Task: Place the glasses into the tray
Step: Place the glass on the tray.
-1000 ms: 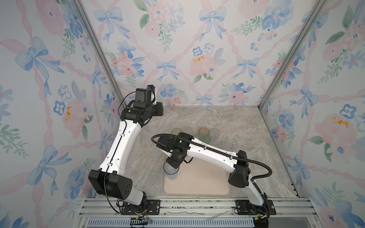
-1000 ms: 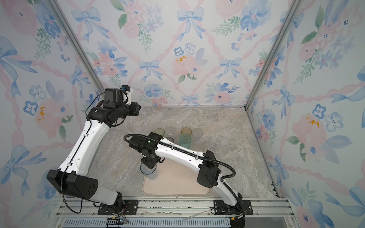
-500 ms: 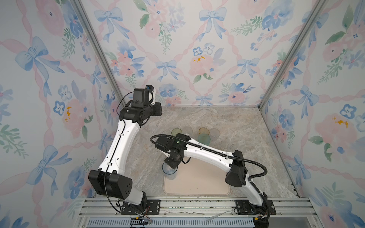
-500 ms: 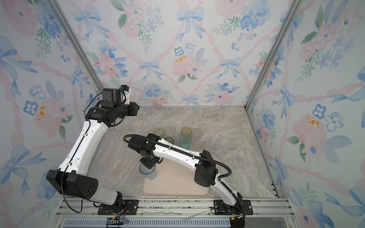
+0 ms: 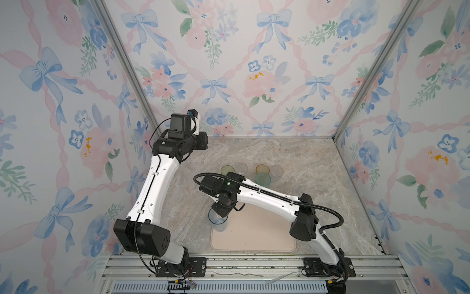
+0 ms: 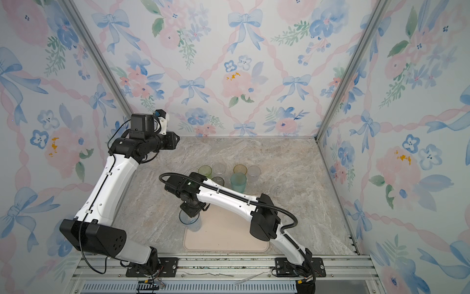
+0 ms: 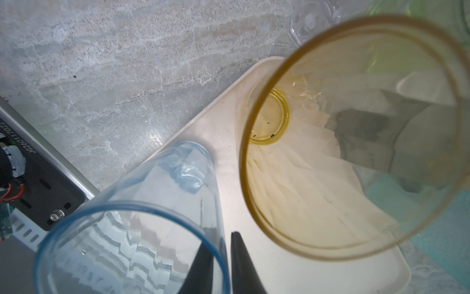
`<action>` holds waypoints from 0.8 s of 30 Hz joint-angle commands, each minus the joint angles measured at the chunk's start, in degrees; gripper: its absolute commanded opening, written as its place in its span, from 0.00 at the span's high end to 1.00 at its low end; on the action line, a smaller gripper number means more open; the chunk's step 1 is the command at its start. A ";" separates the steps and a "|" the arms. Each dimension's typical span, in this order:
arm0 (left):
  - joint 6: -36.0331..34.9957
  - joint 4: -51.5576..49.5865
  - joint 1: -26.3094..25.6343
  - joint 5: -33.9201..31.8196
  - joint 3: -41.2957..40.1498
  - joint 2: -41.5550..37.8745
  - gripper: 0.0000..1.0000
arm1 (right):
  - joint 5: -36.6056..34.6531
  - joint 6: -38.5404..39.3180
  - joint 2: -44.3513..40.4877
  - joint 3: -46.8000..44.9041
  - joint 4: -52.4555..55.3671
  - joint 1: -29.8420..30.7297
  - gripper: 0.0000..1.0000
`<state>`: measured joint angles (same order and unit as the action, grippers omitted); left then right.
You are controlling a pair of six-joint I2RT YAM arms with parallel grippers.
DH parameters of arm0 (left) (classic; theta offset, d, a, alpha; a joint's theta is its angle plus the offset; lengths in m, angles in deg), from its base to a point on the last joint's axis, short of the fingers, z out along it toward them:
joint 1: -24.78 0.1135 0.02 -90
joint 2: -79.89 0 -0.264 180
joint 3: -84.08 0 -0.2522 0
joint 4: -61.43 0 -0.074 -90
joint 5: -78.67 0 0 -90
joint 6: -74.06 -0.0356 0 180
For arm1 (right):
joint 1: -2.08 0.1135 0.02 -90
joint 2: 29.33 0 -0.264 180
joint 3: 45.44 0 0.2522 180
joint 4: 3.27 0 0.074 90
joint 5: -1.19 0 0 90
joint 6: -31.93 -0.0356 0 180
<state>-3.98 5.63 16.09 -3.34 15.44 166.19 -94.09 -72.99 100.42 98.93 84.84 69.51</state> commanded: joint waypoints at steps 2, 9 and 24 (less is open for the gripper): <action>-0.98 -0.18 0.34 0.84 -0.31 0.58 0.70 | -1.46 -0.37 0.06 1.58 1.57 -0.47 0.74; -0.80 -0.22 0.34 0.63 -0.50 0.53 0.70 | -1.66 -0.16 -0.81 1.49 1.94 -0.73 0.66; -1.16 -0.16 0.34 0.16 -0.66 0.70 0.69 | 3.50 -1.19 -5.13 3.52 3.17 -1.70 0.55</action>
<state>-3.98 5.63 16.14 -3.34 15.44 166.19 -92.69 -73.42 99.74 100.35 85.84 68.38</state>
